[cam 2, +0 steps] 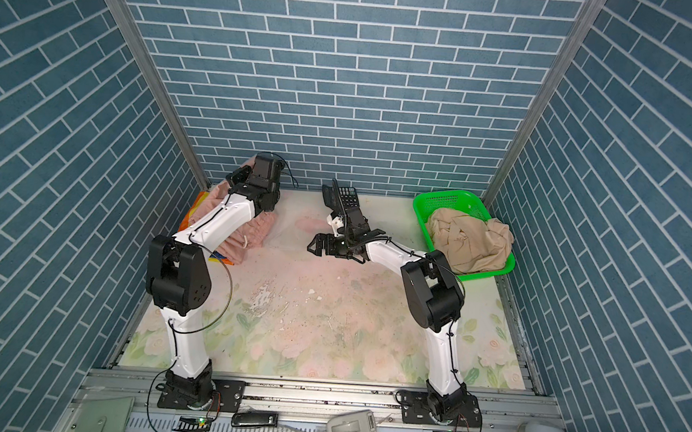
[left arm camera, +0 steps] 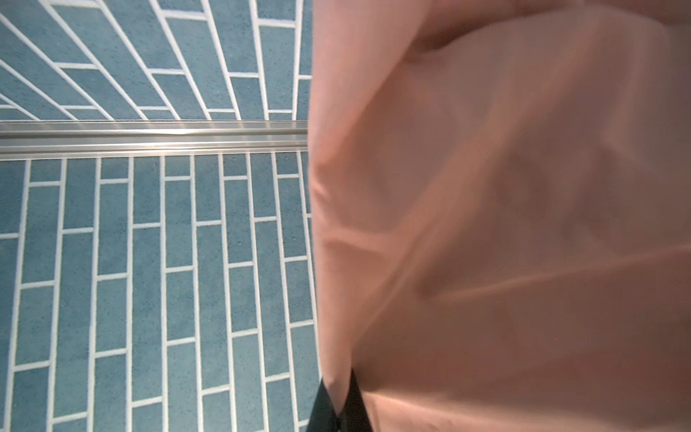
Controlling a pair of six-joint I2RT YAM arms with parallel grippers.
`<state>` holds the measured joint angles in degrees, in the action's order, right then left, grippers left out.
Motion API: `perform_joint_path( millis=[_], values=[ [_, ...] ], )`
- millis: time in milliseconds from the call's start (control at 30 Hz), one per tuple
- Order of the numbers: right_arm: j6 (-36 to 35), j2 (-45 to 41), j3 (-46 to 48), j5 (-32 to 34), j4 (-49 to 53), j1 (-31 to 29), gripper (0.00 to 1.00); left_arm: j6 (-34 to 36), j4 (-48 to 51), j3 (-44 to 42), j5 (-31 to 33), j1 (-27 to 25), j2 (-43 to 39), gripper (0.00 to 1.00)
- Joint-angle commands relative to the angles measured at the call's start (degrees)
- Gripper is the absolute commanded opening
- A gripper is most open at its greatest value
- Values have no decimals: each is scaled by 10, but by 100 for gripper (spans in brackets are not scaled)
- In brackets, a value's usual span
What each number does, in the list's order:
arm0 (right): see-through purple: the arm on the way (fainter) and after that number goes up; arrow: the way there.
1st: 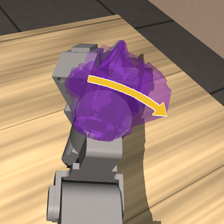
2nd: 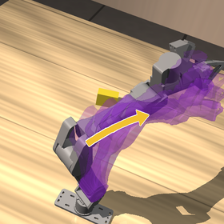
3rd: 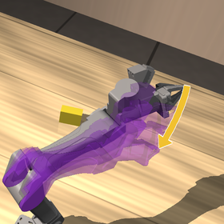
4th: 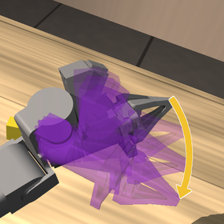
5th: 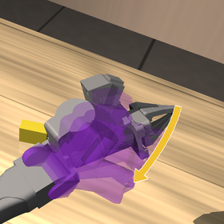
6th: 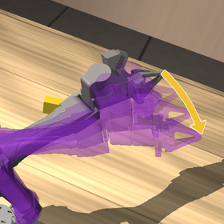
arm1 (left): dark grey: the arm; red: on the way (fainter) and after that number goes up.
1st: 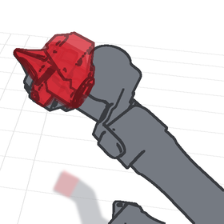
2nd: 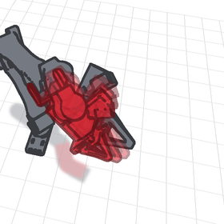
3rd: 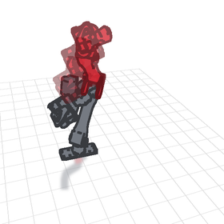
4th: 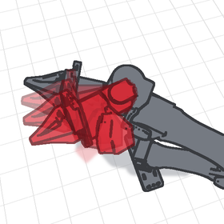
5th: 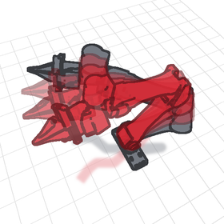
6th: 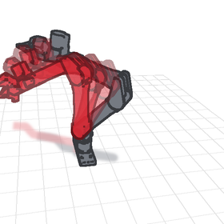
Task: Fold and stack the shorts
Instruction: 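Lift the pink bundle with left gripper and lay it on the rainbow shorts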
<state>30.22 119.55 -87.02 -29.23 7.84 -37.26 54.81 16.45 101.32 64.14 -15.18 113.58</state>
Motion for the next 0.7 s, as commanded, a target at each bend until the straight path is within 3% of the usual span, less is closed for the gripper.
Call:
perform_joint_path(
  millis=[0,233,667],
  values=[
    [13,14,-19,-17,-4,-3,99,23,-35,8,6,14,-12,0],
    [21,27,-31,-24,-8,-1,99,28,-28,1,-50,36,-34,0],
    [41,55,-58,-42,-10,-1,99,82,-107,-64,-186,153,-31,0]
  ],
)
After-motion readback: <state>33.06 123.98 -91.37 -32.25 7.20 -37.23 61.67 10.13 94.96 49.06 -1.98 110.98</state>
